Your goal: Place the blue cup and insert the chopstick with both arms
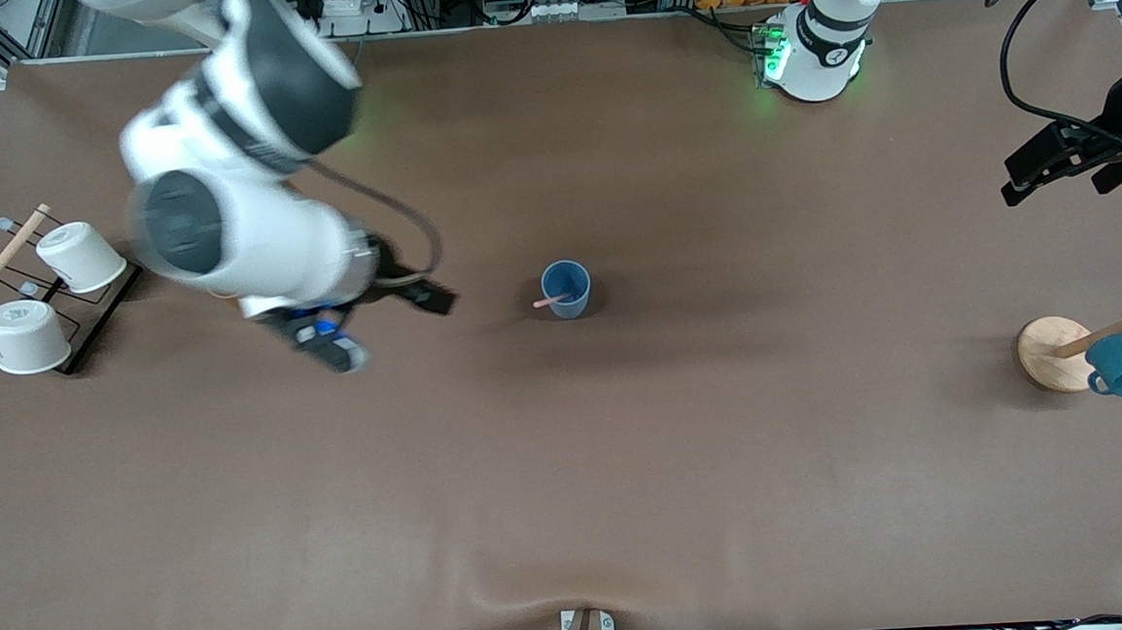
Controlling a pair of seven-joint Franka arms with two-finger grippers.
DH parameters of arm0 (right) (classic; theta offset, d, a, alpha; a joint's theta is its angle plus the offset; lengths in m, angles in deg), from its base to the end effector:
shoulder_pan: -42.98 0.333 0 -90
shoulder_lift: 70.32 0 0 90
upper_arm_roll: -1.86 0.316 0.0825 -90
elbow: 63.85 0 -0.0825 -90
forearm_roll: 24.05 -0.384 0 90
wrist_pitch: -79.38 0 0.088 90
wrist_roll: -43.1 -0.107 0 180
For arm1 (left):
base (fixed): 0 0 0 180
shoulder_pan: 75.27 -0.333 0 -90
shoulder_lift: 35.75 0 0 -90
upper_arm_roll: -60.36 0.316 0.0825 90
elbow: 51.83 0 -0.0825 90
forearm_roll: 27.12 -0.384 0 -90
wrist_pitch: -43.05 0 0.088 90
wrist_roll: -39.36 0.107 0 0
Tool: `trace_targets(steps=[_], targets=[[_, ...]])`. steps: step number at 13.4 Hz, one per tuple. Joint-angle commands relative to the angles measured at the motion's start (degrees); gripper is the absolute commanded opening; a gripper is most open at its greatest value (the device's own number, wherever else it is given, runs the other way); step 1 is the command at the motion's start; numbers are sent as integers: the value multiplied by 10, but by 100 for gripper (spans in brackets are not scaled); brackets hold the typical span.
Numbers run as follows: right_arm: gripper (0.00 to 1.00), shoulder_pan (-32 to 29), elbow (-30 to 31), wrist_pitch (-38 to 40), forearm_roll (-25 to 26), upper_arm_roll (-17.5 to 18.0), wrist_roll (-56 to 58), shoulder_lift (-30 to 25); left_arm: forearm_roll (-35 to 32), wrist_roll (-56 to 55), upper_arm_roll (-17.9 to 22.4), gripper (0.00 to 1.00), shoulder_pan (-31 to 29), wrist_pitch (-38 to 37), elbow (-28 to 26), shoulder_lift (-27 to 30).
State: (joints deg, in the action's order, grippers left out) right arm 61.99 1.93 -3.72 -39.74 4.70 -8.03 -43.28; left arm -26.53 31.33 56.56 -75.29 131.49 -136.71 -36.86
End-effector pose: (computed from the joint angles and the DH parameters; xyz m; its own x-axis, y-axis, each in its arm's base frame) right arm 0.6165 0.2726 0.5255 0.8310 -0.4481 -0.3295 -0.4910 -0.8693 -0.0561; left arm 0.5571 -0.0375 0.6534 0.9964 0.0739 0.0408 0.0733 -0.9972 0.0174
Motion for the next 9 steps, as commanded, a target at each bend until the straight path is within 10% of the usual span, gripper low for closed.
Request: trace_targets(steps=[1, 9], targets=[[100, -78, 2, 31, 37, 11, 127, -14, -9, 6, 5, 100, 7, -3, -9, 7], [100, -212, 7, 26, 163, 8, 558, -37, -11, 11, -1, 100, 2, 1, -5, 0]])
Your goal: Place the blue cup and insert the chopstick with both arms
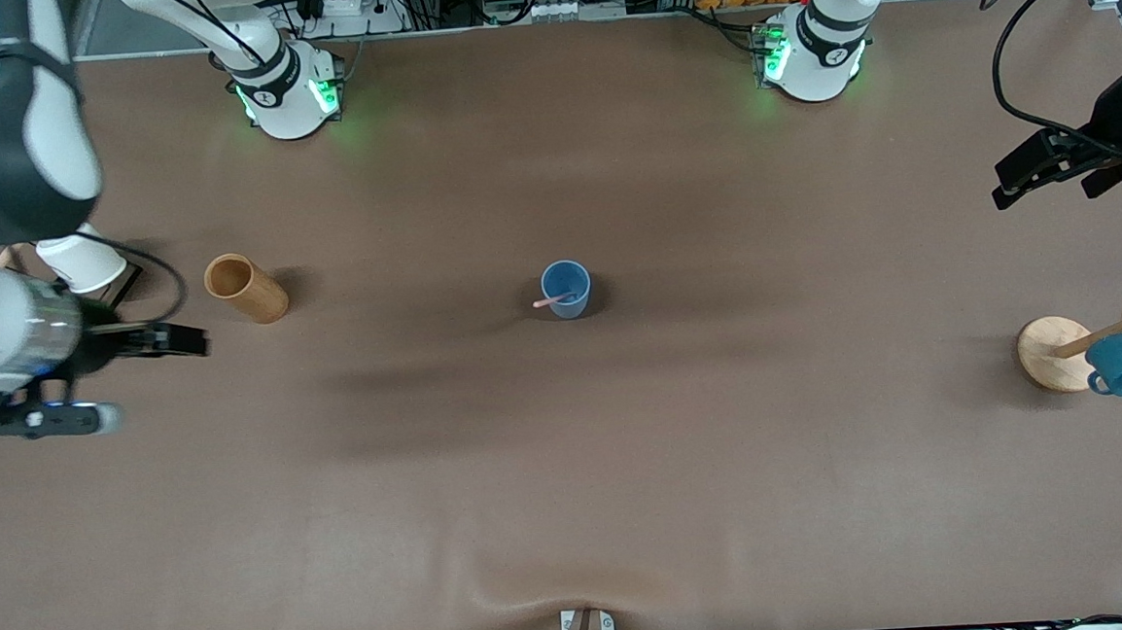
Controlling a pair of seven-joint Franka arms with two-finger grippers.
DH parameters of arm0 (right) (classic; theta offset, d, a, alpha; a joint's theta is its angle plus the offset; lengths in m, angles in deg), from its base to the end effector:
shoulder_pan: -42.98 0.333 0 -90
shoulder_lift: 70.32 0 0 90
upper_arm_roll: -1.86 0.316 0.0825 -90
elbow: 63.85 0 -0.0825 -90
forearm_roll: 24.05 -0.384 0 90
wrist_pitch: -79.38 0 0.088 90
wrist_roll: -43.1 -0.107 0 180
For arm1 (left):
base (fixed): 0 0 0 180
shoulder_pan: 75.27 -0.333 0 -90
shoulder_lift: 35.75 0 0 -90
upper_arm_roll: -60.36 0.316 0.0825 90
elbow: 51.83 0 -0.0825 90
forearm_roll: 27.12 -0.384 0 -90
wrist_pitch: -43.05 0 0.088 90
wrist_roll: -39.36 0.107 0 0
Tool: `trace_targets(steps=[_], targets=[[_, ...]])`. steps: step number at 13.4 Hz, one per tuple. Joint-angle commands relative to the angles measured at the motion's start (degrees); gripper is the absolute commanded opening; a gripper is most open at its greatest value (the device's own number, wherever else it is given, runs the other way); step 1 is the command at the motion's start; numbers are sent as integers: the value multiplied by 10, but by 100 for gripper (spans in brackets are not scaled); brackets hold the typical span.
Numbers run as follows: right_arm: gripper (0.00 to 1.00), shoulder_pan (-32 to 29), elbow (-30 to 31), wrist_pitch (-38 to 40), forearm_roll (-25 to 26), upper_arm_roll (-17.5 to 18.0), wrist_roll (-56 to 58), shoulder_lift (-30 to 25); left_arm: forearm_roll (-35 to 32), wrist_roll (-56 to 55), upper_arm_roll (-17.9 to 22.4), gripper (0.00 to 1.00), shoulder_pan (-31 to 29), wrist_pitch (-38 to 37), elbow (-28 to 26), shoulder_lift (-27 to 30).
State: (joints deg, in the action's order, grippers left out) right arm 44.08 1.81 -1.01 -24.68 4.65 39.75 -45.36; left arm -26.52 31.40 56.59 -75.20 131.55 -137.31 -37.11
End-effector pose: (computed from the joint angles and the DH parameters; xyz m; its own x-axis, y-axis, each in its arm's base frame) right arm 0.6594 0.0388 0.5424 0.9839 0.0094 -0.1786 0.0057 -0.9998 -0.0211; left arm 0.5586 -0.0381 0.6461 0.9971 0.0717 0.0271 0.0712 -0.9973 0.0159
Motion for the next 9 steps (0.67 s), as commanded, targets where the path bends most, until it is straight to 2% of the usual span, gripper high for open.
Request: trace_targets(steps=[1, 4, 9], targets=[[100, -40, 11, 0, 11, -6, 110, -27, -11, 10, -1, 100, 1, 0, 1, 2], [100, -41, 84, -5, 9, -36, 140, -96, -10, 11, -1, 100, 0, -1, 1, 2], [100, -56, 274, -78, -6, -39, 135, -259, -10, 11, -1, 100, 1, -1, 0, 1]])
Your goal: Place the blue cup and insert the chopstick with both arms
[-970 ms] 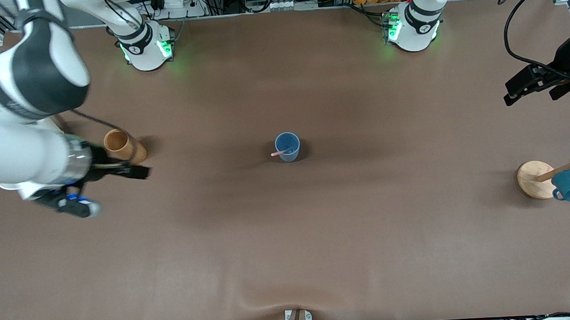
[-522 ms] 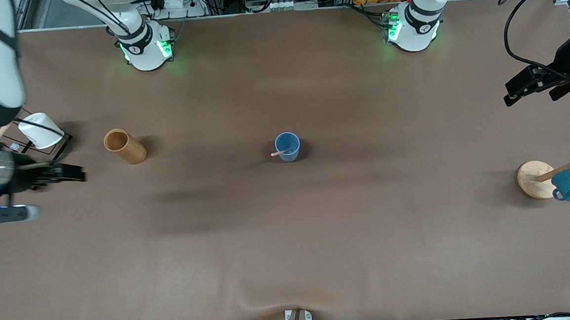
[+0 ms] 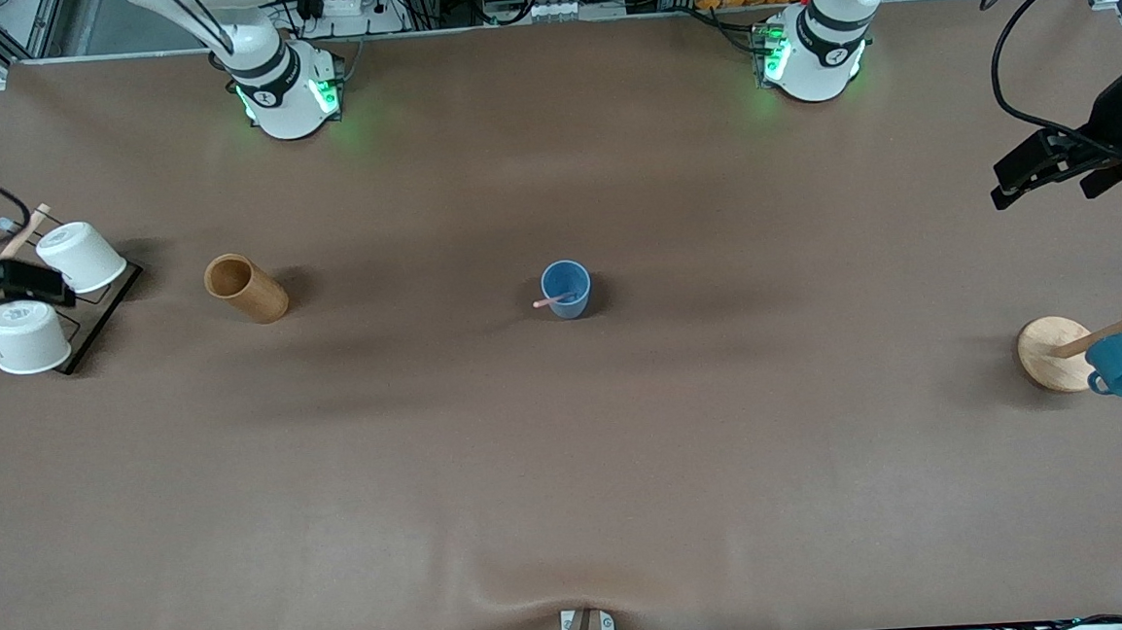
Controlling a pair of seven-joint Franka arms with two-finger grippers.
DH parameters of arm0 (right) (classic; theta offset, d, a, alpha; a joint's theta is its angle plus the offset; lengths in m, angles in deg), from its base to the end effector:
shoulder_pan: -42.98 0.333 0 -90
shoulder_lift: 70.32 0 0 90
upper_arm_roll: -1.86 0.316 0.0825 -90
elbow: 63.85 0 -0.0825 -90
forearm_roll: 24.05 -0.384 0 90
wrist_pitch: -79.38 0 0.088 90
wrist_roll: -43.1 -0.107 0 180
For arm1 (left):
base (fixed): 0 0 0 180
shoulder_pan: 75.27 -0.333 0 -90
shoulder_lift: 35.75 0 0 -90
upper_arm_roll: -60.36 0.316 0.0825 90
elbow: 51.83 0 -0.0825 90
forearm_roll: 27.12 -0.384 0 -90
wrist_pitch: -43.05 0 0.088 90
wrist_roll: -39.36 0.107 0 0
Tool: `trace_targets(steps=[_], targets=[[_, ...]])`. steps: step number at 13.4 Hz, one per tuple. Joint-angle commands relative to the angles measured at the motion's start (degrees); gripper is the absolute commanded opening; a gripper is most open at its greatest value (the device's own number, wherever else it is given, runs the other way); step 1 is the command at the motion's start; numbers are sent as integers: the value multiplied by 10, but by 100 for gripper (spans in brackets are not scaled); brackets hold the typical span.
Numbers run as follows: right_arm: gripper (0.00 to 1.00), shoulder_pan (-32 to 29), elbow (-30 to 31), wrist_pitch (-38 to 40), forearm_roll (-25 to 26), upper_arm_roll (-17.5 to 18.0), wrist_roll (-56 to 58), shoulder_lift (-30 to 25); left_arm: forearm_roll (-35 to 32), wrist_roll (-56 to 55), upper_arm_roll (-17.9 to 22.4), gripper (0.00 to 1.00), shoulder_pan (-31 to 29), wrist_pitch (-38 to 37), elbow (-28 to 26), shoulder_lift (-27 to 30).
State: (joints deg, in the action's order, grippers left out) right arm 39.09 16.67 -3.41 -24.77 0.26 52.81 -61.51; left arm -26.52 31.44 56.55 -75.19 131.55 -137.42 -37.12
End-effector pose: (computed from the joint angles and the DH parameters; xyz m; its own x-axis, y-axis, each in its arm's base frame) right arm 0.5857 -0.0535 0.6033 0.9910 0.0756 -0.1108 0.0730 -0.9970 -0.0274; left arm 0.5586 -0.0386 0.6451 0.9972 0.0701 0.0250 0.0697 -0.9974 0.0156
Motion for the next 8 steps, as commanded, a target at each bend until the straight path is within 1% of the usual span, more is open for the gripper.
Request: trace_targets(steps=[1, 3, 4, 8], targets=[[100, -6, 145, -64, -5, 5, 4, -112, -10, 11, -1, 100, 0, -1, 1, 1], [100, -7, 159, -67, -5, 6, 4, -122, -11, 11, -1, 100, 1, -2, 2, 1], [100, -6, 152, -70, -1, 9, 4, -119, -11, 14, -1, 100, 0, -2, 3, 1], [100, -1, 78, -65, 8, 12, 4, -84, -11, 16, -1, 100, 3, -2, 6, 1]])
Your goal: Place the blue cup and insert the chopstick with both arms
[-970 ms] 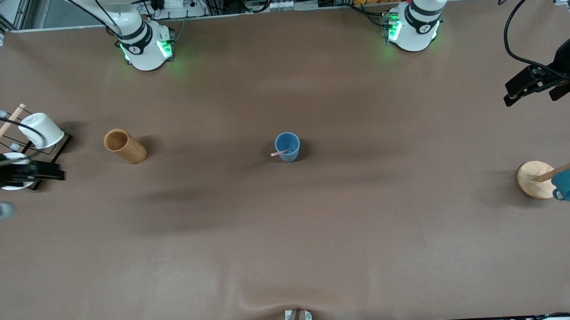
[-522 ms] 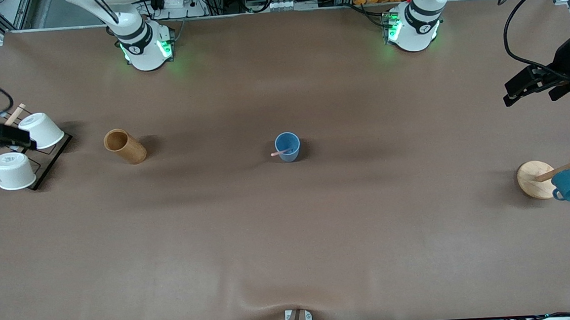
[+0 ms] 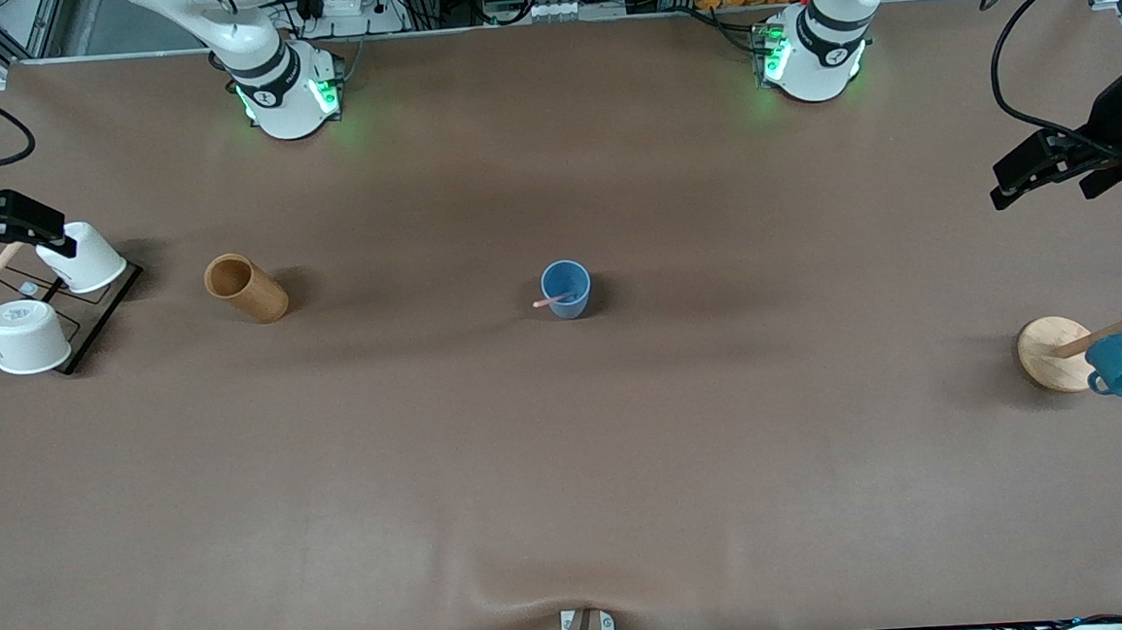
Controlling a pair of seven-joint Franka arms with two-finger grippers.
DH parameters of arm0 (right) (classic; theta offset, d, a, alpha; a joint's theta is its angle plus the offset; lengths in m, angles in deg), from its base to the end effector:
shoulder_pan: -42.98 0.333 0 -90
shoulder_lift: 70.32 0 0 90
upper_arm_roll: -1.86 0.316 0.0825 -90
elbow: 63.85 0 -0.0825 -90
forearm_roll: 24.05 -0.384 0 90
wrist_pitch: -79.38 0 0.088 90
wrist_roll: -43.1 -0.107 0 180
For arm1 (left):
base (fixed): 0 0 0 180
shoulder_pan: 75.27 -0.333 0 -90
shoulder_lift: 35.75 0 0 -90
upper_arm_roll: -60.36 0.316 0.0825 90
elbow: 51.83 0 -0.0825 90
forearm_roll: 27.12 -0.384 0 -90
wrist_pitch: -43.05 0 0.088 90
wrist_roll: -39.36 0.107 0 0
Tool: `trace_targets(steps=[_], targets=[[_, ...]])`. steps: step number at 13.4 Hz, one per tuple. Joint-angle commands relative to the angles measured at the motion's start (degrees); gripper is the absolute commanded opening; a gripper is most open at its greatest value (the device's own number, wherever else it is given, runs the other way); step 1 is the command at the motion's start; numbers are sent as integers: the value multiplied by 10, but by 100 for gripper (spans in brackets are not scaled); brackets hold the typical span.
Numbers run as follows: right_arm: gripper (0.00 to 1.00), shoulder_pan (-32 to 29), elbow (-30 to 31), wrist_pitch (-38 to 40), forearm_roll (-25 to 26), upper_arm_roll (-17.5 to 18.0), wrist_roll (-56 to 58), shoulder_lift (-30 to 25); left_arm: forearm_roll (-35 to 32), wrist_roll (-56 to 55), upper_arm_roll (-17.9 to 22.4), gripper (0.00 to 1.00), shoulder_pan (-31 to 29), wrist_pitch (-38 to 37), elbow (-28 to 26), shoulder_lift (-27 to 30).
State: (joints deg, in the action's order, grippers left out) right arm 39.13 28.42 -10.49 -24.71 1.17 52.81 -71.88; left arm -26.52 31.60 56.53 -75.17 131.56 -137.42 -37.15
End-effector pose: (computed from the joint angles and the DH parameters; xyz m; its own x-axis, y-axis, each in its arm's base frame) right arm 0.5437 -0.0420 0.6206 0.9959 0.0901 -0.0125 0.0900 -0.9958 -0.0141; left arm 0.5588 -0.0390 0.6449 0.9975 0.0666 0.0247 0.0662 -0.9977 0.0156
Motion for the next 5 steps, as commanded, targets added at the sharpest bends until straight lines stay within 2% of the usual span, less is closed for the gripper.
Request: trace_targets(steps=[1, 3, 5], targets=[[100, -1, -47, 5, 15, 5, 3, 22, -11, 15, 0, 100, 2, -3, 7, 3], [100, 0, -48, 5, 13, 6, -12, 23, -11, 14, 0, 100, 1, -3, 7, 3], [100, -8, -49, 3, 15, 30, -22, 23, -12, 14, 0, 100, 1, -3, 7, 3]])
